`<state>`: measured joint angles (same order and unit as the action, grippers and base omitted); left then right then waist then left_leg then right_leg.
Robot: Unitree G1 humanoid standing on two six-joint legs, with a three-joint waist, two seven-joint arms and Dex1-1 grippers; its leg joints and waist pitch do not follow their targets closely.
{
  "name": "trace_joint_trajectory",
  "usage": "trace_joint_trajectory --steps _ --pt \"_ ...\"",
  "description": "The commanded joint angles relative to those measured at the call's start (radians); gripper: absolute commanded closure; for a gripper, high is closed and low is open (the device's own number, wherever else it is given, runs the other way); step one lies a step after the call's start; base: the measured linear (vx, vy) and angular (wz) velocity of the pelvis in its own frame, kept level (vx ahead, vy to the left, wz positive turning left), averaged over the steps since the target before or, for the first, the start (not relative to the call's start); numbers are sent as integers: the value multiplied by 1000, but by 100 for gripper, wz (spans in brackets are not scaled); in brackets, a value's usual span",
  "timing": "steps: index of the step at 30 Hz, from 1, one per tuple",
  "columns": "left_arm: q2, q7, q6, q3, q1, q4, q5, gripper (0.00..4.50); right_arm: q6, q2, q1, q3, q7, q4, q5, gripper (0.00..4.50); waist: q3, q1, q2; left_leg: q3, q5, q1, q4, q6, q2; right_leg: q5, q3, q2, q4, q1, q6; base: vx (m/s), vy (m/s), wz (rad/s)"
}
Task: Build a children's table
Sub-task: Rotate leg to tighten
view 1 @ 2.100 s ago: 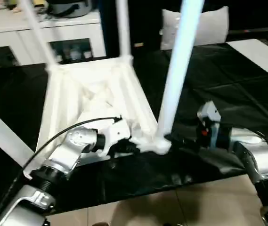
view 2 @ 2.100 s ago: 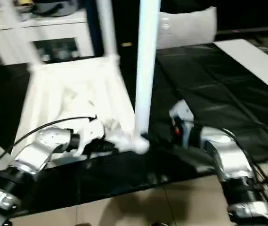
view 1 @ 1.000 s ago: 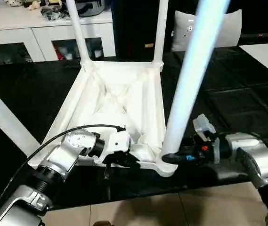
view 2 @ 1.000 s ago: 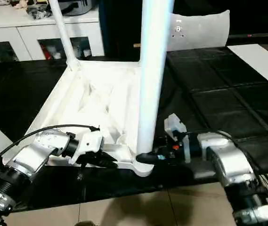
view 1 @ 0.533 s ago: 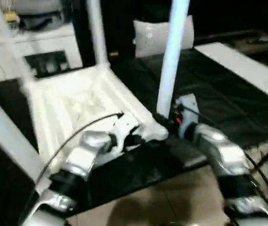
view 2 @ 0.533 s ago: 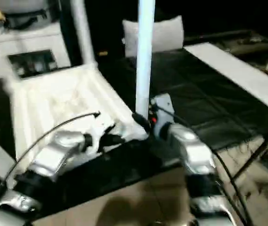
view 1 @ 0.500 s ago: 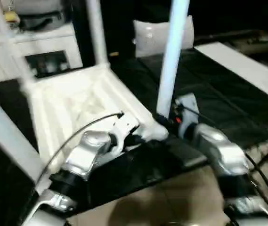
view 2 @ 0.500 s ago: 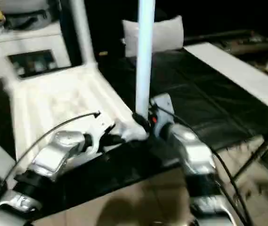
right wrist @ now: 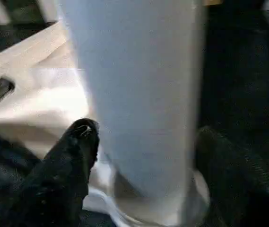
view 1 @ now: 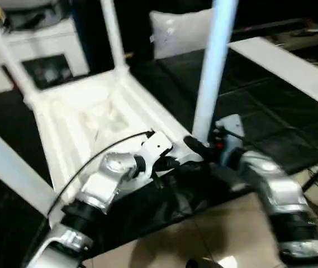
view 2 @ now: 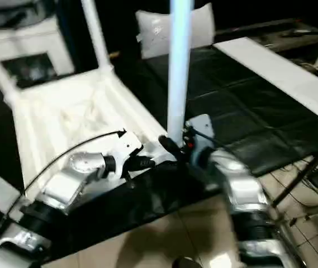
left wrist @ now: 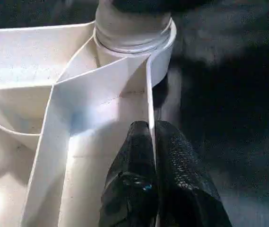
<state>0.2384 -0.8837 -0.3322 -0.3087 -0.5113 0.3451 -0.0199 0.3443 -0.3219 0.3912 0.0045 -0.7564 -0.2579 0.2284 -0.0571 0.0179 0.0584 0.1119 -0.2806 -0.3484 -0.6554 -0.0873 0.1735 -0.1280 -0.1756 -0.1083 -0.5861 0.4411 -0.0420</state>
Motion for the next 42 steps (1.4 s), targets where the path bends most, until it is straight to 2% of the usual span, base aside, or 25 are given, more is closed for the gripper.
trace_joint_trajectory --steps 1,4,6,7,8,11,12,15,17,18,20,22,24,28,37,38,42 --pt "28 -57 59 3 -23 -19 7 450 -17 -27 -3 5 -79 29 18 58 95 14 -14 1 190 -20 66 167 35 -229 58 -43 49 -90 -93 0 0 0" --pt "89 -158 117 -27 -17 -17 18 450 -19 -104 -15 17 -192 44 32 35 92 34 -14 5 196 -18 66 201 40 -210 63 -50 45 -89 -146 0 0 0" --pt "104 -184 130 -34 -17 -14 20 450 -24 -122 -15 20 -219 43 35 14 92 43 -17 9 184 -17 67 200 39 -230 65 -53 47 -90 -149 0 0 0" --pt "120 -219 160 -41 -16 -9 23 450 -30 -142 -15 29 -246 41 34 6 91 53 -17 10 177 -17 68 193 40 -255 65 -54 52 -89 -145 0 0 0" --pt "131 -243 175 -46 -16 -6 25 450 -34 -157 -16 37 -268 42 35 6 89 54 -18 11 170 -20 69 188 40 -267 65 -55 53 -91 -139 0 0 0" --pt "161 -306 221 -61 -16 3 28 450 -54 -198 -19 63 -333 43 32 6 86 67 -19 14 122 -15 73 162 40 -341 65 -55 64 -89 -110 0 0 0" --pt "190 -367 251 -84 -17 4 28 450 -58 -223 -25 78 -419 53 53 21 86 75 -21 16 101 -13 74 155 39 -363 64 -54 68 -89 -100 0 0 0" --pt "219 -453 293 -109 -12 -5 40 450 -78 -239 -24 95 -497 51 63 40 83 80 -17 17 67 -9 79 142 46 -387 64 -55 73 -84 -96 0 0 0" --pt "226 -489 310 -118 -11 -9 48 450 -77 -247 -22 107 -533 49 71 53 83 85 -17 17 58 -9 80 133 48 -383 65 -55 71 -86 -101 0 0 0" --pt "228 -510 321 -125 -11 -13 53 450 -78 -254 -21 121 -560 48 76 77 84 90 -19 17 55 -6 81 130 49 -381 67 -55 70 -84 -104 0 0 0" --pt "227 -524 332 -131 -12 -15 56 450 -83 -260 -21 137 -583 49 77 84 84 97 -21 19 49 -5 82 127 50 -377 69 -55 70 -83 -110 0 0 0" --pt "227 -526 335 -134 -13 -15 57 450 -85 -261 -21 141 -589 49 76 111 84 98 -21 18 49 -12 83 124 51 -376 68 -56 67 -87 -109 0 0 0" --pt "221 -521 351 -135 -18 -4 50 450 -80 -263 -20 159 -617 49 74 127 84 96 -26 18 49 -17 83 116 47 -391 67 -56 69 -91 -91 0 0 0" --pt "214 -515 360 -130 -21 9 44 450 -66 -257 -18 160 -640 53 89 165 85 96 -29 19 56 -18 83 114 45 -407 65 -55 73 -91 -73 0 0 0" --pt "213 -521 372 -132 -20 20 46 450 -77 -220 -11 173 -650 37 102 230 86 97 -27 19 49 -19 84 102 43 -429 61 -54 77 -91 -50 0 0 0" --pt "213 -521 373 -132 -20 20 46 450 -80 -217 -10 175 -649 35 100 247 85 96 -27 18 49 -20 84 101 43 -429 61 -54 77 -91 -50 0 0 0" --pt "213 -522 376 -132 -21 23 44 450 -90 -198 -4 187 -646 22 91 258 84 93 -26 19 37 -21 85 96 42 -441 59 -54 81 -92 -42 0 0 0"
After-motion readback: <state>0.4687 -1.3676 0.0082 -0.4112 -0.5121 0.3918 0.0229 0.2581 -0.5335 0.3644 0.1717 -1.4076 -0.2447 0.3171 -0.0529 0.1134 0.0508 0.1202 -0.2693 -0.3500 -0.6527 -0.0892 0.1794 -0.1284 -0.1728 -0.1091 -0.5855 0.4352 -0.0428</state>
